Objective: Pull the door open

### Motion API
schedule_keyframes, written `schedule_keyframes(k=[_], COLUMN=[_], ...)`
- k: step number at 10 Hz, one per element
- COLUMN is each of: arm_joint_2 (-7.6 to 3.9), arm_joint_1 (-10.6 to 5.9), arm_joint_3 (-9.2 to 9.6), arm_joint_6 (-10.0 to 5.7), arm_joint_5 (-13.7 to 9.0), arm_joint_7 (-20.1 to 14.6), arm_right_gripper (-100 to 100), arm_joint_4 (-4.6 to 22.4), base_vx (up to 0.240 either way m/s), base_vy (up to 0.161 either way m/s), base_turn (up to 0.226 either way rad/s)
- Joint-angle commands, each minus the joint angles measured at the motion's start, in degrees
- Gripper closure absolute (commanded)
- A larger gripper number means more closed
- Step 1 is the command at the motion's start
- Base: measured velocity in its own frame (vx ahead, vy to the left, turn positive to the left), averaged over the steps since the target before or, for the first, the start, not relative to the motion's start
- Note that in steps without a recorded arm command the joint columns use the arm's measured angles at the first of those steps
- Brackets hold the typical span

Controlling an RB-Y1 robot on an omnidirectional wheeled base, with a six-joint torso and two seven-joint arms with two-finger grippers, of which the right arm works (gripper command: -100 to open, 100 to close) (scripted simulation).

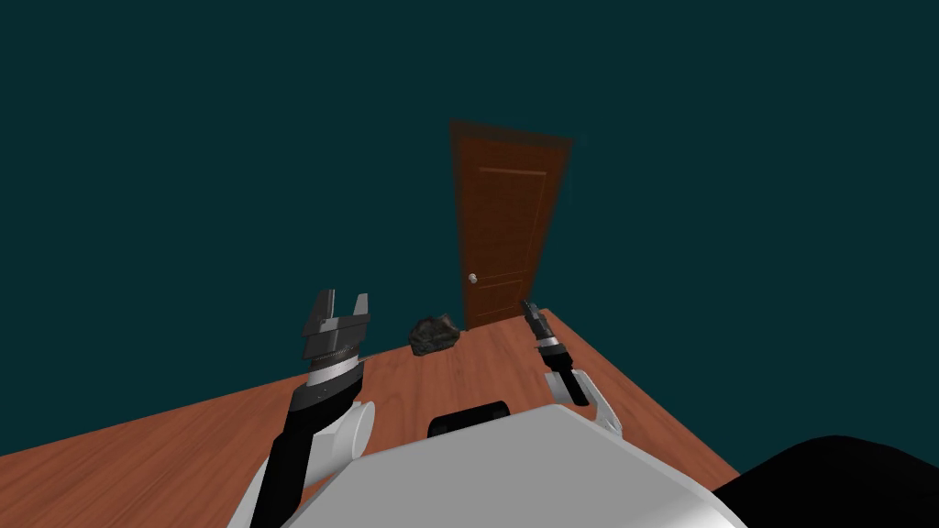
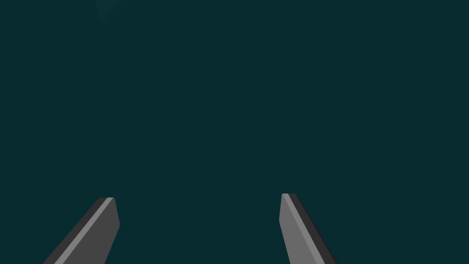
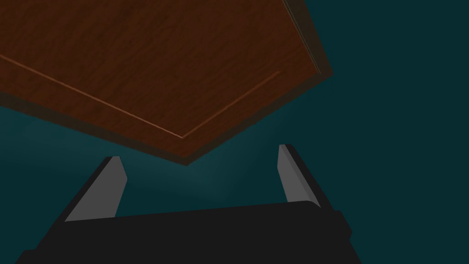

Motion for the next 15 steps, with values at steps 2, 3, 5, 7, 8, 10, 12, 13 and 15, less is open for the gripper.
schedule_keyframes(k=[2, 3, 5, 7, 8, 10, 12, 13, 15], arm_joint_2=[-0.12, -0.16, -0.19, -0.21, -0.22, -0.22, -0.18, -0.17, -0.13], arm_joint_1=[-1.22, -1.62, -2.43, -3.24, -3.64, -4.44, -5.22, -5.62, -6.4], arm_joint_3=[-0.95, -1.32, -2.04, -2.76, -3.13, -3.84, -4.54, -4.89, -5.59], arm_joint_6=[-0.98, -1.39, -2.19, -2.99, -3.4, -4.19, -4.97, -5.36, -6.13], arm_joint_5=[1.73, 2.38, 3.68, 4.97, 5.62, 6.89, 8.15, 8.78, 10.03], arm_joint_7=[2.66, 3.62, 5.54, 7.46, 8.42, 10.31, 12.17, 13.11, 14.95], arm_right_gripper=[-100, -100, -100, -100, -100, -100, -100, -100, -100], arm_joint_4=[3.44, 4.73, 7.3, 9.87, 11.15, 13.68, 16.17, 17.42, 19.89], base_vx=[0.09, 0.104, 0.099, 0.099, 0.096, 0.104, 0.094, 0.116, 0.102], base_vy=[0.029, 0.044, 0.047, 0.035, 0.028, 0.027, 0.041, 0.037, 0.024], base_turn=[0.004, 0.005, 0.004, 0.004, 0.004, 0.004, 0.004, 0.003, 0.005])
